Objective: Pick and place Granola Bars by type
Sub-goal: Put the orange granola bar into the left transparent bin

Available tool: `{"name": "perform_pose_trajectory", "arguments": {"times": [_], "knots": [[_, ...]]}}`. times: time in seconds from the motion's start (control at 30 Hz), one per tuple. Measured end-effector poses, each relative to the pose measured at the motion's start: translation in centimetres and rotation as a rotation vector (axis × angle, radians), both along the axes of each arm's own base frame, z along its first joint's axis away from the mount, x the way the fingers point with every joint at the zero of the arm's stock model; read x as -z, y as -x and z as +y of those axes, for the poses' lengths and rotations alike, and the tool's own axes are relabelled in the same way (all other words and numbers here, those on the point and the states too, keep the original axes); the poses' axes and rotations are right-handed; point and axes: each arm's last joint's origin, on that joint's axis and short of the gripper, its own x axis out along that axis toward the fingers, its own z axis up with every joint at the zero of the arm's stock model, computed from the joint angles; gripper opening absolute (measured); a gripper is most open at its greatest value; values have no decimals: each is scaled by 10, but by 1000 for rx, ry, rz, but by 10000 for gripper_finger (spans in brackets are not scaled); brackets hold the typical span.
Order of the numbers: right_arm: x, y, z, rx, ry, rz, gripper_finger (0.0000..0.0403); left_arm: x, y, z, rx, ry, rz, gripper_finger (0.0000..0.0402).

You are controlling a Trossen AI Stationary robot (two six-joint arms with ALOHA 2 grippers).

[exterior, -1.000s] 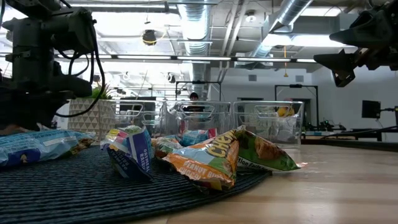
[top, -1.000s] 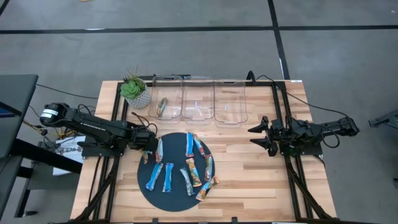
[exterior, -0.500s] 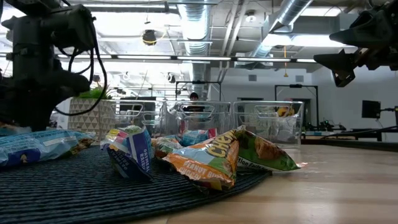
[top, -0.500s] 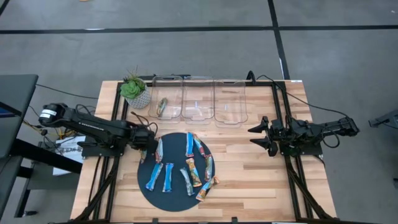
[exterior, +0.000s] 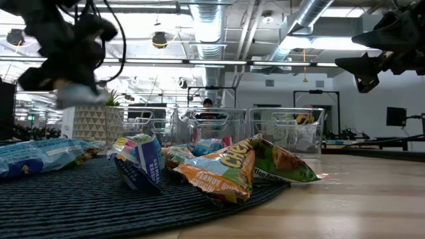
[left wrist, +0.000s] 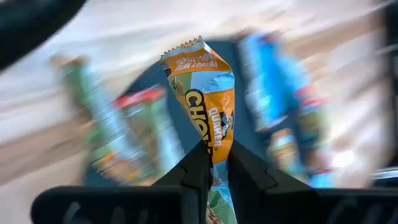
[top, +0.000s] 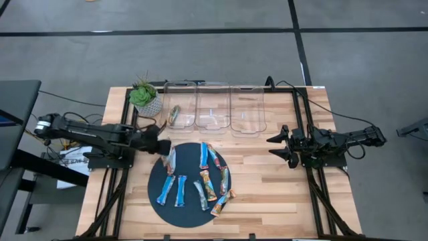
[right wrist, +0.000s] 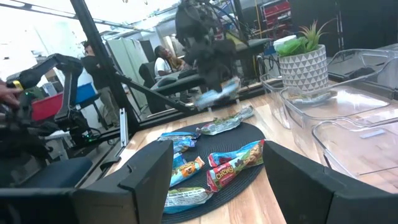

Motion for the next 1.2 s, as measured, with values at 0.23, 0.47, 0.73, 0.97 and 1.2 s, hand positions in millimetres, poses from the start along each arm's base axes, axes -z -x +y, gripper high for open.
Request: {"name": "perform_pose_trajectory", "arguments": {"times": [0.23,0.47,0.73,0.97,1.2], "knots": [[0,0,0,0,0,0,244,-32,-8,3,-74,-95,-359,41],[0,0,0,0,0,0,244,-55,-17,4,-78,-191,-593,41],[0,0,0,0,0,0,244,-54,-18,23,-169,-264,-562,41],[0,0,0,0,0,0,244,-48,-17,62,-288,-342,-483,41],[0,0,0,0,0,0,244,-40,-11,98,-418,-445,-367,41]]}}
